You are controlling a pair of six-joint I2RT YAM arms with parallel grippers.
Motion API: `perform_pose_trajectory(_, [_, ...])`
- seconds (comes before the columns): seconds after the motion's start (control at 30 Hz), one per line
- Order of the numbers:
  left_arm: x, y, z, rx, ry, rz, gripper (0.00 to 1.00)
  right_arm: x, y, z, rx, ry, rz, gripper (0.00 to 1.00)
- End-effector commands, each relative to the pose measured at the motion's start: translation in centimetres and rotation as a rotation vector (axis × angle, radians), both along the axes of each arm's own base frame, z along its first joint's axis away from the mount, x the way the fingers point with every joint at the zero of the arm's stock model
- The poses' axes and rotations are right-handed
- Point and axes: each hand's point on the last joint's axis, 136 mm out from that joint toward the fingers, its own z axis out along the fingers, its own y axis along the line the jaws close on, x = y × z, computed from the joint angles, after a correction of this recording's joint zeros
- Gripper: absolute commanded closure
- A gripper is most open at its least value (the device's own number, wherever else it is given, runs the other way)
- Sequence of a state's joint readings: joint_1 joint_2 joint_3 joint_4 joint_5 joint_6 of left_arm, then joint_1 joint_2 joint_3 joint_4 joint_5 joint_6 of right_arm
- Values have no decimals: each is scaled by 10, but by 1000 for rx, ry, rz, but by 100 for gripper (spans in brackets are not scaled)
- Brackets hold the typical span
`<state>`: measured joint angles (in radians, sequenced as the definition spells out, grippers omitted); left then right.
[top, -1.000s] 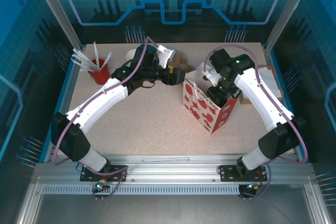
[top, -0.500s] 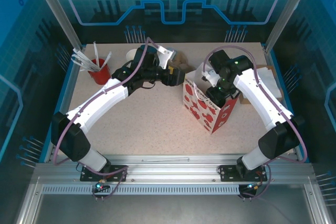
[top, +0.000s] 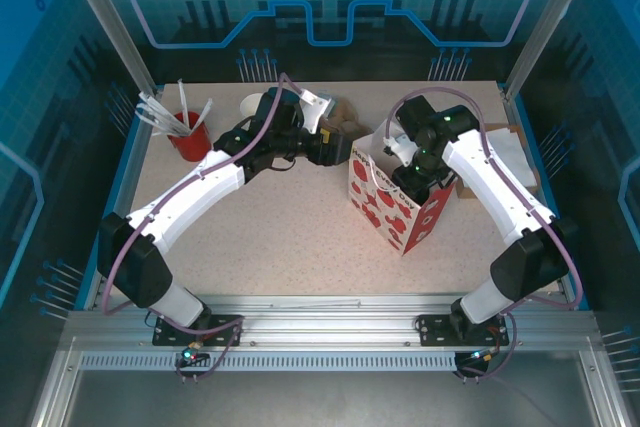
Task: Pack the takeout coffee
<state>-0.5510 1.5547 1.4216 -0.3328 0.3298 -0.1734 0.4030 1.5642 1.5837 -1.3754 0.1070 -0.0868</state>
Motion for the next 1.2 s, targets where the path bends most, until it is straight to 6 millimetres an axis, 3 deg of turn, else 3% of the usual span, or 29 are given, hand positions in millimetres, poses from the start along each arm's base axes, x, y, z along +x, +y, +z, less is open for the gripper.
perform_pose_trajectory(0.0, [-5,1,8,4,-38,-14,26,-3,-8,-7,-31,35,-7,58])
perform_pose_trajectory(1.17, [-16,5,2,19,-23,-36,25,-9,-12,-19,-47,70,7,57])
